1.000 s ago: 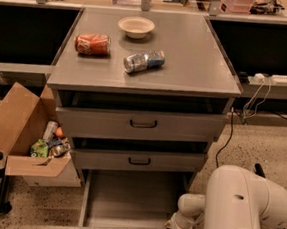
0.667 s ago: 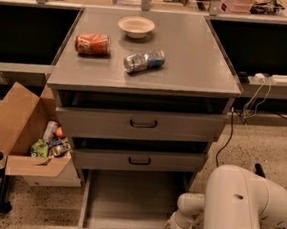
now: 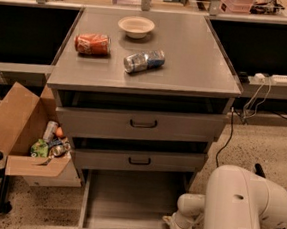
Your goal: Open bottom drawer
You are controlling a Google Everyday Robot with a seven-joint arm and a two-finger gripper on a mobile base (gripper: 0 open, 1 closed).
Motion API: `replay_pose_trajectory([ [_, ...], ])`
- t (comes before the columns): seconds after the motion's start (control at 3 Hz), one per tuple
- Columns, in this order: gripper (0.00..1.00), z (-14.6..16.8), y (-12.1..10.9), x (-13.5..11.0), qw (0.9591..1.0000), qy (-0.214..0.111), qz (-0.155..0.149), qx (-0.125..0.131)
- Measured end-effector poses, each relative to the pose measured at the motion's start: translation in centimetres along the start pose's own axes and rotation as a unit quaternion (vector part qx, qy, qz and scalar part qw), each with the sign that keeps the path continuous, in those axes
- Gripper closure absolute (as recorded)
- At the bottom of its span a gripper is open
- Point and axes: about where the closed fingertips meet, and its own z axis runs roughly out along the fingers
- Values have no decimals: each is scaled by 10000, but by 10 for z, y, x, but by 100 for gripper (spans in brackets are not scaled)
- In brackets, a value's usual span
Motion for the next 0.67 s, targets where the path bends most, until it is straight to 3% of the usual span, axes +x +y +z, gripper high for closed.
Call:
replay_pose_trajectory([
  [0.67, 0, -72, 5, -8, 9975, -272, -525, 382],
])
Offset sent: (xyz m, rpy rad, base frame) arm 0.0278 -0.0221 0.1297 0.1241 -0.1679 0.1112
